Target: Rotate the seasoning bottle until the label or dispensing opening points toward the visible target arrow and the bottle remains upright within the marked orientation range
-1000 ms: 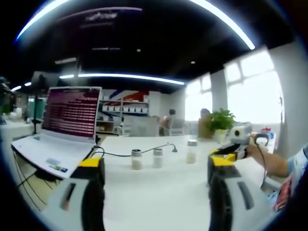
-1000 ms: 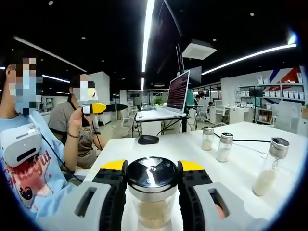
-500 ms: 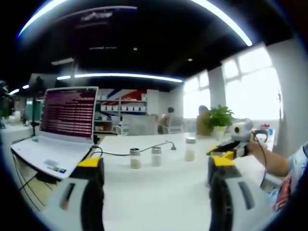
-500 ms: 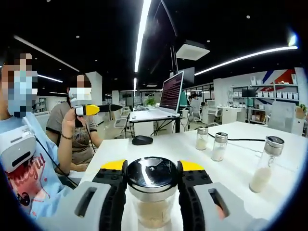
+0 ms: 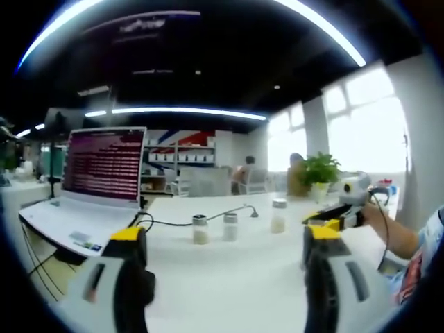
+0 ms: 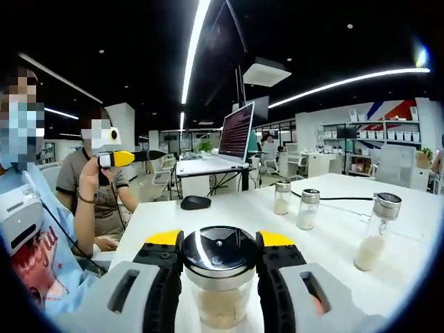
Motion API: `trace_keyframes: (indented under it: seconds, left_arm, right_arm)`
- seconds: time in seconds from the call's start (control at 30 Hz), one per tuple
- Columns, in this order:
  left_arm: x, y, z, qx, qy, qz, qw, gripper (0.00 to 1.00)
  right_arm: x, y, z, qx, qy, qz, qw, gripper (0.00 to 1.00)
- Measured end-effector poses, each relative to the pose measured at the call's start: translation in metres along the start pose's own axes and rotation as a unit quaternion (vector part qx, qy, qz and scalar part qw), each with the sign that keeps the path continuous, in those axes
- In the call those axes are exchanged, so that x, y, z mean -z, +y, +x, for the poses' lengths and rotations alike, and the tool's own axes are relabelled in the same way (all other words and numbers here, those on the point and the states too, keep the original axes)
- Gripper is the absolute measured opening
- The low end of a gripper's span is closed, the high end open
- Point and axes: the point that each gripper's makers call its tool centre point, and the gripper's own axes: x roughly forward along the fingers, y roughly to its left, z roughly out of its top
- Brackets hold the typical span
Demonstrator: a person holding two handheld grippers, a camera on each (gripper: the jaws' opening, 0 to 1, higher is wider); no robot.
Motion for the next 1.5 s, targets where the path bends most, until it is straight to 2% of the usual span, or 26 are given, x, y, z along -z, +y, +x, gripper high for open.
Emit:
trace_keyframes:
  seconds: [0.3, 0.5, 1.5]
  left_arm:
    - [0.001, 0.0028, 0.0006, -0.007, 0.0, -0.005, 1.0, 1.0]
    - [-0.0004, 0.0048, -0.0008, -0.01, -0.003, -0.007, 0.9999, 0.99]
    - [-0.0001, 0.0053, -0.0011, 0.0, -0.006, -0.011, 0.9999, 0.95]
  right_arm:
    - [-0.0009, -0.0024, 0.0001, 0.033, -0.01, 0.002, 0.9994, 0.41]
    - [-0.0015, -0.0028, 0.0, 0.042, -0.016, 0.003, 0.999, 0.41]
    - [-0.0029, -0.0076, 0.0066, 0.119, -0.029, 0.008, 0.9924, 0.41]
